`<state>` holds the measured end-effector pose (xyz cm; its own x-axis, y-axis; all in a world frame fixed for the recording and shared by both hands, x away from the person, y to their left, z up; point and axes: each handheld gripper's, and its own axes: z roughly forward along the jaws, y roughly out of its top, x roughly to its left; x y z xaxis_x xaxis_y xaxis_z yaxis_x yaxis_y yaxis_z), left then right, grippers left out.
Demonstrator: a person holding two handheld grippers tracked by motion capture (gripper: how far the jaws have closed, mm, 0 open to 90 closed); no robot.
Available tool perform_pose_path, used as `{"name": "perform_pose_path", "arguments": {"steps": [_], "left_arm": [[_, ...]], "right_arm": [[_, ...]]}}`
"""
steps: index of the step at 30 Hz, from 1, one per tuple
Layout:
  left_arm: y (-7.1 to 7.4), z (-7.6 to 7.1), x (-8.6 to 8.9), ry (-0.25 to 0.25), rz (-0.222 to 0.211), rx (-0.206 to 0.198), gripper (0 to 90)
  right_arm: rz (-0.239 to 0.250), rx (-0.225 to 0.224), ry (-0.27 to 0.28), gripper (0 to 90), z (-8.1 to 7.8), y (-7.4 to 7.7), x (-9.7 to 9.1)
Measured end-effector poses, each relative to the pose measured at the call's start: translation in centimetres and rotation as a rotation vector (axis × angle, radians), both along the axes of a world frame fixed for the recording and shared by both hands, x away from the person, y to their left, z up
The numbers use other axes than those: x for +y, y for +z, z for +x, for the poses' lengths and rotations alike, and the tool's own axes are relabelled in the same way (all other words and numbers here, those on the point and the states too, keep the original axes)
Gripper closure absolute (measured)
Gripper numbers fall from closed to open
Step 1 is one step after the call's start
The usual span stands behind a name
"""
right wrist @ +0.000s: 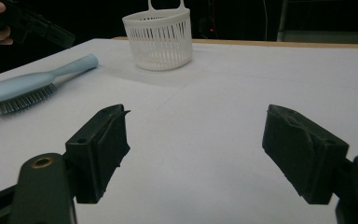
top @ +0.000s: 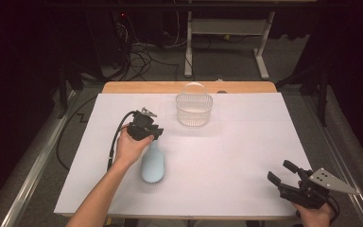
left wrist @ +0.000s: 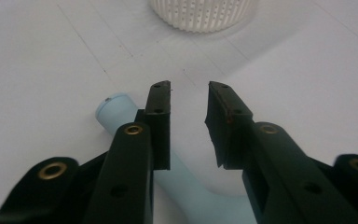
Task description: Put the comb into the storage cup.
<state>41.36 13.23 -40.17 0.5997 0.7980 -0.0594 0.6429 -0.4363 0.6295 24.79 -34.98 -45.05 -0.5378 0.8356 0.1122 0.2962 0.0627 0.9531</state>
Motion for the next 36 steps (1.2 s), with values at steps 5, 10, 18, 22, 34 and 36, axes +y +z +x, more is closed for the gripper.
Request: {"name": "perform_pose_path", "arguments": {"steps": [5, 10, 18, 22, 34, 36], "left_arm": [[0.1, 0.8, -0.3, -0.004, 0.026, 0.022, 77.6], [-0.4, 1.9, -0.6, -0.001, 0.057, 0.066, 81.7], [-1.3, 3.2, -1.4, 0.004, 0.102, 0.113, 88.2], [-2.0, 3.6, -1.5, 0.017, 0.123, 0.124, 89.7], [-2.7, 4.2, -1.4, 0.032, 0.144, 0.147, 89.8], [-2.7, 4.2, -1.4, 0.033, 0.149, 0.148, 89.8]], "right_arm": [[0.0, 0.0, 0.0, 22.6, 0.0, 0.0, 0.0], [-0.001, 0.0, 0.001, 22.6, 0.0, 0.0, 0.0], [-0.002, 0.003, -0.001, 22.6, 0.0, 0.0, 0.0], [-0.001, 0.004, -0.001, 22.6, 0.0, 0.0, 0.0], [-0.002, 0.006, 0.004, 22.6, 0.1, 0.0, 0.0], [-0.001, 0.007, 0.003, 22.6, 0.0, 0.0, 0.0]]}}
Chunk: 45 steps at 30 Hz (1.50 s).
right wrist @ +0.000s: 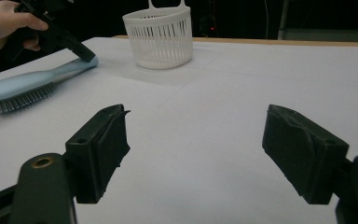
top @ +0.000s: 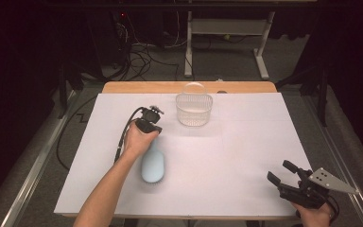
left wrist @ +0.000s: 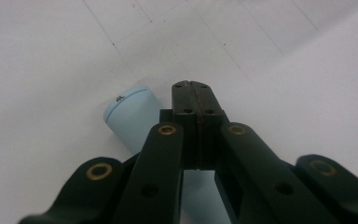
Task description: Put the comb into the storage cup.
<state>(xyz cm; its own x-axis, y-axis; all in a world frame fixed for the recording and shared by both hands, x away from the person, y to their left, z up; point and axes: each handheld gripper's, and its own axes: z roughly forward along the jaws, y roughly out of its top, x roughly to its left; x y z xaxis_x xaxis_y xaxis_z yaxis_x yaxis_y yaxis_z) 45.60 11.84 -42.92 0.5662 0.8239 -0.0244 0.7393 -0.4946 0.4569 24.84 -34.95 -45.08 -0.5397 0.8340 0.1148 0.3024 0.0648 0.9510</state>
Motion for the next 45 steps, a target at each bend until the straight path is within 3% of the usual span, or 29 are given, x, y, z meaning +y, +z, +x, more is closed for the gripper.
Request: {"name": "perform_pose_path", "arguments": {"steps": [19, 45], "left_arm": [[0.0, -0.1, 1.2, 0.014, 0.051, 0.005, 89.8], [-0.3, -0.5, 2.9, 0.039, 0.077, 0.026, 89.8]], "right_arm": [[0.001, 0.0, 0.003, 22.6, 0.0, 0.0, 0.0], [0.01, 0.003, -0.003, 22.6, 0.0, 0.0, -0.1]]}}
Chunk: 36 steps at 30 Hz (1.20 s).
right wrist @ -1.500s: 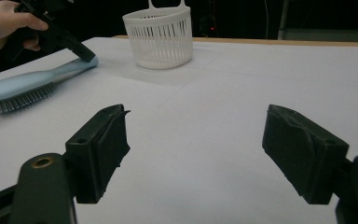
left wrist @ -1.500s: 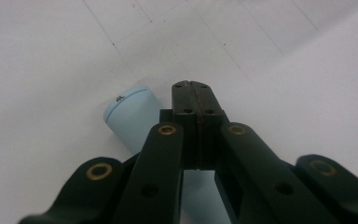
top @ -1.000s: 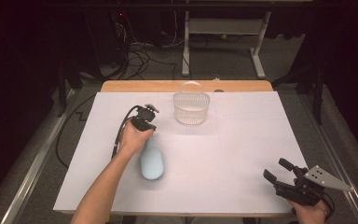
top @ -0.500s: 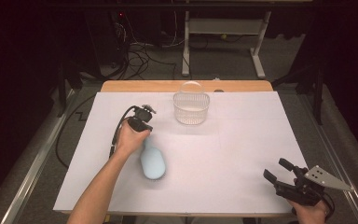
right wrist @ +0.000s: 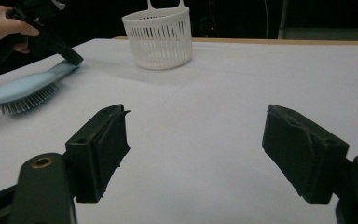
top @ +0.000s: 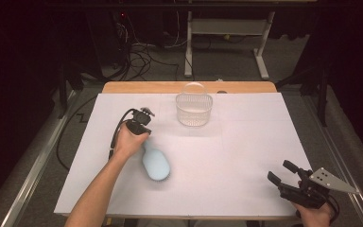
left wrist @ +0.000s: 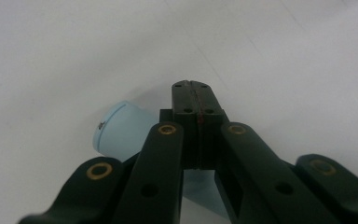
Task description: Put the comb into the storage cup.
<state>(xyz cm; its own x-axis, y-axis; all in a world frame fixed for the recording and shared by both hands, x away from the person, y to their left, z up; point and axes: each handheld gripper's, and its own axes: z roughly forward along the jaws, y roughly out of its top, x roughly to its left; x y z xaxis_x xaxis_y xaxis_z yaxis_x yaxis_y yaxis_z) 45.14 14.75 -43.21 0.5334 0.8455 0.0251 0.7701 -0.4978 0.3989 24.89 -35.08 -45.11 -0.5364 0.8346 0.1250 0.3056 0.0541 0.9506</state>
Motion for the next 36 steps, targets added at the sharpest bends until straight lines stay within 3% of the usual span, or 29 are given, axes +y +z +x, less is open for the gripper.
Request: {"name": "perform_pose_path", "arguments": {"steps": [23, 36], "left_arm": [[-0.3, -1.1, 2.1, 0.033, -0.018, 0.007, 89.9], [-0.2, -1.8, 2.8, 0.047, 0.002, 0.003, 89.8]], "right_arm": [[-0.003, -0.004, 0.001, 22.6, -0.1, 0.0, 0.0], [-0.002, -0.006, 0.004, 22.6, -0.1, 0.0, 0.0]]}}
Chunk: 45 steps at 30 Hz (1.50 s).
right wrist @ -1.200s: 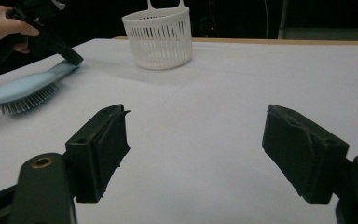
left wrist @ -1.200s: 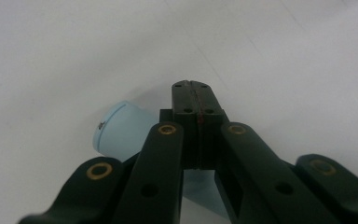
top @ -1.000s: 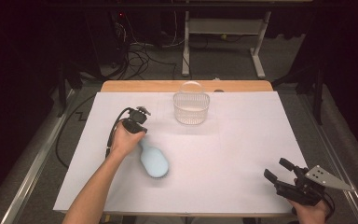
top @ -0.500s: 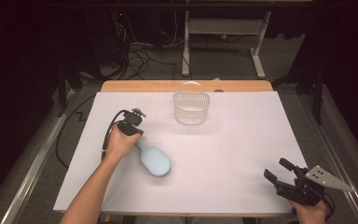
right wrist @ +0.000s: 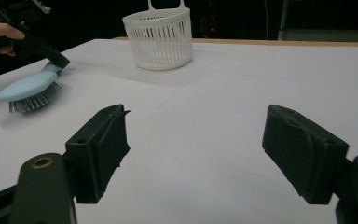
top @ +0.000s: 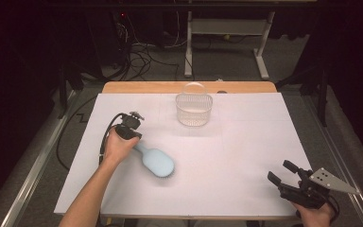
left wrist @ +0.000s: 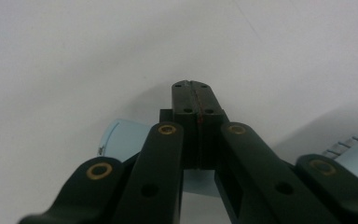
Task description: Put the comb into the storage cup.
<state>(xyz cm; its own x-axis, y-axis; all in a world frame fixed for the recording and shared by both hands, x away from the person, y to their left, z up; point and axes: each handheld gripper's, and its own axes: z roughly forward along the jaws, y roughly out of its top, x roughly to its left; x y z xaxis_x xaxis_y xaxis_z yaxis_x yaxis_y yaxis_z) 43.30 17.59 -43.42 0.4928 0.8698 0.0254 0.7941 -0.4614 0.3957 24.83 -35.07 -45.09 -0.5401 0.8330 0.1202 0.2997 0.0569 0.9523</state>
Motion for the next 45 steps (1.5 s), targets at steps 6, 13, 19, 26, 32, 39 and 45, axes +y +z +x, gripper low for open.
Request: {"name": "perform_pose_path", "arguments": {"steps": [6, 13, 19, 26, 32, 39, 45], "left_arm": [[0.0, -0.5, 0.4, 0.003, -0.002, 0.002, 89.8], [0.0, -1.1, 1.0, 0.009, -0.006, 0.004, 89.8], [0.0, -1.7, 1.6, 0.015, -0.024, 0.015, 89.8], [-0.1, -2.2, 2.1, 0.021, -0.039, 0.016, 89.9], [-0.1, -2.6, 2.2, 0.019, -0.038, 0.018, 89.9], [-0.1, -3.2, 2.5, 0.019, -0.049, 0.025, 89.9], [-0.2, -3.7, 2.7, 0.016, -0.062, 0.035, 90.0]], "right_arm": [[0.0, 0.002, -0.002, 22.6, 0.0, 0.0, 0.0], [0.0, 0.003, -0.001, 22.6, 0.0, 0.0, 0.0], [0.001, 0.002, 0.0, 22.6, 0.0, 0.0, 0.0], [0.002, 0.002, -0.001, 22.6, 0.0, 0.0, 0.1], [0.002, 0.002, 0.0, 22.6, 0.0, 0.0, 0.1], [0.002, 0.0, 0.002, 22.6, 0.0, 0.0, 0.1], [0.002, 0.0, 0.002, 22.6, 0.0, 0.0, 0.1]]}}
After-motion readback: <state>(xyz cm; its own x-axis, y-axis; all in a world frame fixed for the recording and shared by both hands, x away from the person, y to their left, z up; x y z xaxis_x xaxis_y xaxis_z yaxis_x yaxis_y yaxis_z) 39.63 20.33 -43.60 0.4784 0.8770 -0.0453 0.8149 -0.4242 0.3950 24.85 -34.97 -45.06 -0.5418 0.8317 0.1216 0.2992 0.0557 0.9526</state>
